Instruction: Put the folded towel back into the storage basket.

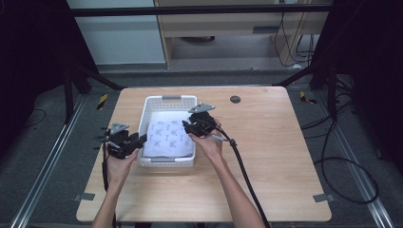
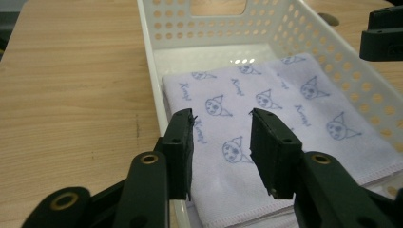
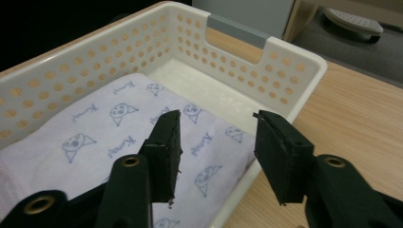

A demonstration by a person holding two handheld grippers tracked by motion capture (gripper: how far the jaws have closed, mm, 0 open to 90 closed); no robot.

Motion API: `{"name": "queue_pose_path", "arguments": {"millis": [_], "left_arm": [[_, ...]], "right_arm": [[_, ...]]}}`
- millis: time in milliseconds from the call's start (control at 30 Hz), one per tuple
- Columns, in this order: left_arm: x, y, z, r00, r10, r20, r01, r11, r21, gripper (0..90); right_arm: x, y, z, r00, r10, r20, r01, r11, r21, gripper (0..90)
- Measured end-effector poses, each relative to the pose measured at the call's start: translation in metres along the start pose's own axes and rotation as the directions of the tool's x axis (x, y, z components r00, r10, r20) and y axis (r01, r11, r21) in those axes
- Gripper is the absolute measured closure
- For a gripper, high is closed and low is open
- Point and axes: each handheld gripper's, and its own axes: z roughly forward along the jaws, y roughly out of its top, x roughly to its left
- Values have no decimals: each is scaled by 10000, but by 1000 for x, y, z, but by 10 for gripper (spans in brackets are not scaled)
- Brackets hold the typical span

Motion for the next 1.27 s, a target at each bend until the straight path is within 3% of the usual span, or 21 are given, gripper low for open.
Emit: {"name": "queue_pose_path", "arguments": {"millis": [167,367,567,800,1067,1267], "left_arm": [[-4,0,-8,9997,198,145,-194,9995,-259,534],[-8,-5,-14,9983,555,174,-549,9978,-375,471],[-9,-13,-24,9950,975,234,-960,9937,-577,407],[-8,-21,-33,9930,1174,157,-1159,9904,-754,350],[-14,-26,-34,9885,1476,316,-1444,9857,-866,292],[-16,-32,-40,9839,1699,559,-1638,9814,-1002,255]], "right_arm": [[-8,-3,-18,9998,-54,-187,51,9999,-161,384],[-18,-10,-43,10000,-70,-29,69,9994,-330,267],[-36,-24,-71,9992,260,-301,-272,9988,-399,220],[-55,-43,-106,9991,384,-181,-394,9975,-583,172],[-68,-73,-140,9992,370,-141,-379,9969,-686,136],[-77,-100,-160,9980,612,-131,-619,9960,-646,131]]}}
